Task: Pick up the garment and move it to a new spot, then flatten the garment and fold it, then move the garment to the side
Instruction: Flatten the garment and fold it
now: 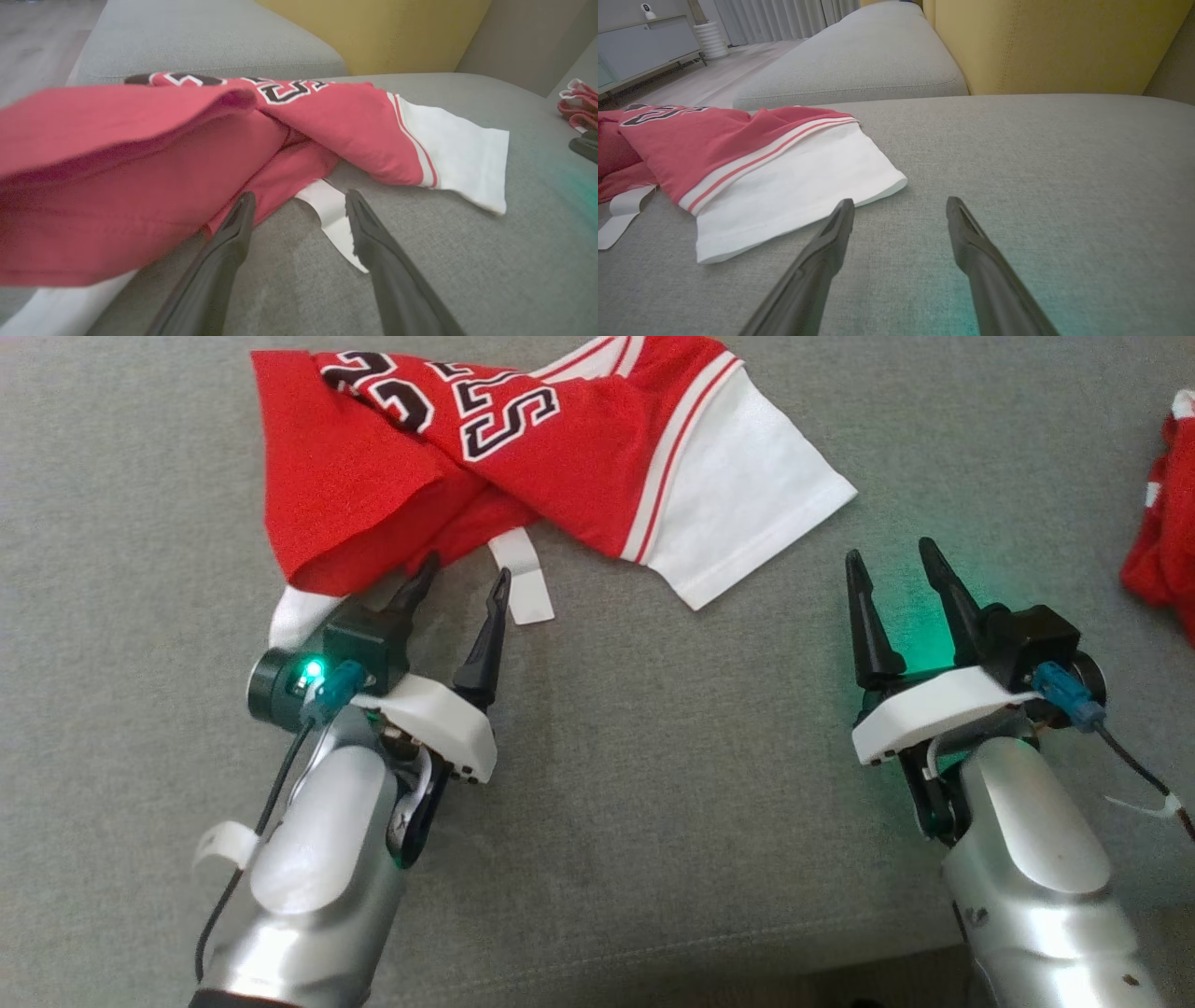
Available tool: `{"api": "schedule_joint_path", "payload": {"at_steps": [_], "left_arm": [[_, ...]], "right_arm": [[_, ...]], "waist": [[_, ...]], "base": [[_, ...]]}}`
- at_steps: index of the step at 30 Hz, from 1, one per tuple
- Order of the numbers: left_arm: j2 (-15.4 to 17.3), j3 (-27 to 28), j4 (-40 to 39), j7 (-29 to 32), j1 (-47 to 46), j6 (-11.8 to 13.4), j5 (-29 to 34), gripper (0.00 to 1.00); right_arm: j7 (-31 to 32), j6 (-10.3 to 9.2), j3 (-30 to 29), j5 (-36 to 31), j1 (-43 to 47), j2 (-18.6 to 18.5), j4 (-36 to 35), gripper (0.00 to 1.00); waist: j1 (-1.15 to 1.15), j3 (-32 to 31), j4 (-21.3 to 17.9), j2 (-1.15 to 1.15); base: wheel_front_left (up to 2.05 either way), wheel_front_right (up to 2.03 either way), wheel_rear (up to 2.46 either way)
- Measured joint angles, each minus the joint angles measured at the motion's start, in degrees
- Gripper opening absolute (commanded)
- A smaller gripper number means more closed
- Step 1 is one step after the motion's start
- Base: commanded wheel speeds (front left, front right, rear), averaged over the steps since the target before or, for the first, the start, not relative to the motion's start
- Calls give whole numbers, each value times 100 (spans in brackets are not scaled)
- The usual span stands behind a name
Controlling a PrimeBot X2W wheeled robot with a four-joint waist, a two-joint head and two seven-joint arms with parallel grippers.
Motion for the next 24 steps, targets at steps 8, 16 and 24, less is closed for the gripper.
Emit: {"api": "schedule_joint_path", "payload": {"at_steps": [8,16,24], "left_arm": [[-1,-137,164,0,-11,31,-86,100],[1,-255,471,-2,-158,-29,-186,100],[5,-573,673,-8,-320,-105,-456,0]], "right_arm": [[0,0,-5,0,0,0,-1,100],[0,0,-1,15,-6,0,-11,100],[0,0,-87,14,-8,1,-14,100]], "waist": [[0,101,-189,0],[0,165,-324,0],[0,137,-287,0]], "base": [[0,0,0],[0,0,0],[0,0,0]]}}
